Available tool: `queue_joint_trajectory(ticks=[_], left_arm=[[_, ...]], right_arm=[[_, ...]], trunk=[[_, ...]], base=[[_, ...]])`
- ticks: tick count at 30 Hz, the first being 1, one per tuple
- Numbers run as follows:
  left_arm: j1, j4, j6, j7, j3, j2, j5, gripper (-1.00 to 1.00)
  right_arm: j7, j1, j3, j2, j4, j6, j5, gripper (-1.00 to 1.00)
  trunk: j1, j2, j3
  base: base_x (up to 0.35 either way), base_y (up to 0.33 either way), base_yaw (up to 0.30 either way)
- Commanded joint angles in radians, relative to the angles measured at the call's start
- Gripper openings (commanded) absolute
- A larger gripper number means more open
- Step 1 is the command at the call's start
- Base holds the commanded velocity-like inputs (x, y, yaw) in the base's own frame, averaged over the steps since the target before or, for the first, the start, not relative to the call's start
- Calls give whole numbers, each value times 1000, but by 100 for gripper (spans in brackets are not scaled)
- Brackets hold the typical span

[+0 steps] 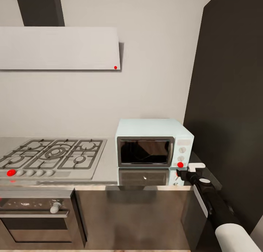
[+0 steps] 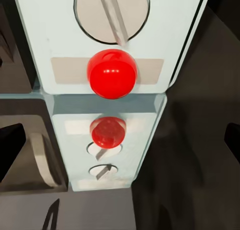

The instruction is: In the kitchen, take the popcorn bag from the countertop, put it into the microwave, and heat it until the popcorn is cooked so the cooked popcorn ends up inside the bag.

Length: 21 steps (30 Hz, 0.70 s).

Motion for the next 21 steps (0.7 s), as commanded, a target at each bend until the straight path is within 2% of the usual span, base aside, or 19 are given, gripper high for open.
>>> queue_joint_trajectory(ticks=[1,13,14,21], left_arm=[[-1,2,-4,-3,-8,0,11,100],[-1,2,-4,-3,-8,0,11,100],[-1,2,-4,-3,-8,0,11,100],[-1,2,-4,-3,-8,0,11,100]], right_arm=[[2,-1,-1,0,-1,6,4,100],[2,-1,-1,0,-1,-2,4,100],[2,-1,-2,-1,-1,-2,3,-100],[4,-1,-2,-3,-1,0,8,-100]], trunk=[[0,-1,-1],[0,-1,-1],[0,-1,-1],[0,-1,-1]], base=[[0,0,0],[0,0,0],[0,0,0],[0,0,0]])
